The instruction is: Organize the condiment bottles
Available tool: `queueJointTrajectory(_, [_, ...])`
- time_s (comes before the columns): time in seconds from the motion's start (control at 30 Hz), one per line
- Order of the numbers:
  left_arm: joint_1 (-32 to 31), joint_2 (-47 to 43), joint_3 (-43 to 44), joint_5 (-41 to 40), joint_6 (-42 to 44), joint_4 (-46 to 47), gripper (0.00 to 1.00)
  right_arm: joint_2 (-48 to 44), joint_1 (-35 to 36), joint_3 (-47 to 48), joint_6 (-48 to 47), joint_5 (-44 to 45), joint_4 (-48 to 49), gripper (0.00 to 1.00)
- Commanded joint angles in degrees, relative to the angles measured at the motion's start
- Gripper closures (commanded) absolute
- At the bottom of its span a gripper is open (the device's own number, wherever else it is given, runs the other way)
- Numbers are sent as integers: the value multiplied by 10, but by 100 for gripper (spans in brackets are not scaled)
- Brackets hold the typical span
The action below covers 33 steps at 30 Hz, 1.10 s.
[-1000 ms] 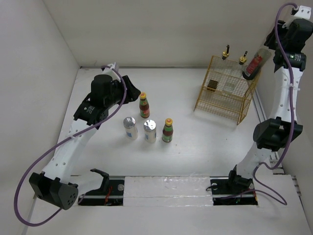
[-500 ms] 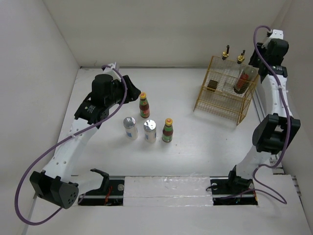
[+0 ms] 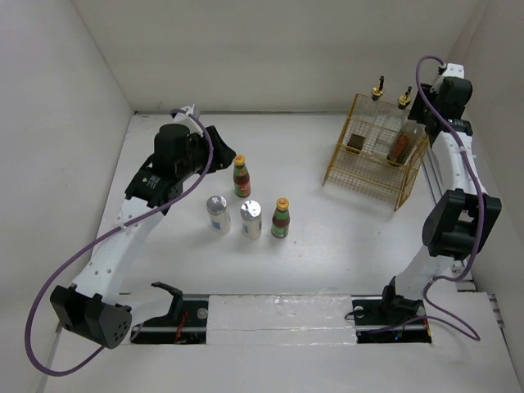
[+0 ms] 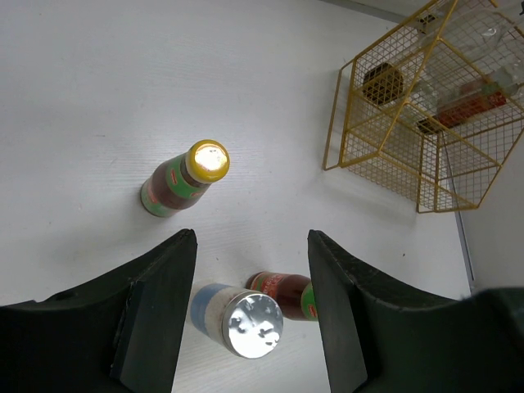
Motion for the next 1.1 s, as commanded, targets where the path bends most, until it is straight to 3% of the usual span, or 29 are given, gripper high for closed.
queueJointTrajectory(0.0, [-1, 0, 19, 3, 4, 20, 48, -42, 6, 6, 6, 12, 62, 47])
queueJointTrajectory(0.07, [-1, 0, 19, 3, 4, 20, 48, -47, 6, 19, 6, 18, 54, 37])
queueJointTrajectory(0.3, [-1, 0, 24, -8, 4, 15, 46, -105, 6, 54, 6, 44, 36, 30])
queueJointTrajectory(0.33, [-1, 0, 24, -15, 4, 15, 46, -116, 11, 54, 6, 51, 36, 34])
queueJointTrajectory(0.37, [-1, 0, 30, -24, 4, 9, 46, -130, 24, 49, 6, 51, 45, 44])
queueJointTrajectory(0.4, [-1, 0, 30, -29, 4, 9, 54, -158, 34, 29, 11, 51, 50, 72])
queueJointTrajectory(0.47, [-1, 0, 43, -50, 4, -3, 74, -186, 89, 2, 11, 42, 61, 94])
queueJointTrajectory(0.53, [-1, 0, 59, -69, 4, -18, 100, -205, 145, -37, 11, 28, 66, 100])
queueJointTrajectory(0.63, [-1, 5, 103, -101, 4, -33, 100, -203, 281, -73, 11, -1, 66, 99])
queueJointTrajectory(0.73, [-1, 5, 139, -130, 9, -54, 80, -179, 391, -79, 11, -54, 71, 80])
queueJointTrajectory(0.77, [-1, 5, 139, -138, 9, -61, 73, -160, 411, -79, 3, -70, 71, 56])
queueJointTrajectory(0.8, [-1, -1, 139, -157, 3, -69, 65, -149, 430, -79, 3, -92, 71, 44])
queueJointTrajectory(0.87, [-1, -10, 139, -166, -9, -75, 64, -111, 476, -73, -8, -109, 71, 24])
queueJointTrajectory(1.07, [4, -70, 93, -166, -39, -80, 58, -7, 551, -9, -41, -94, 34, 11])
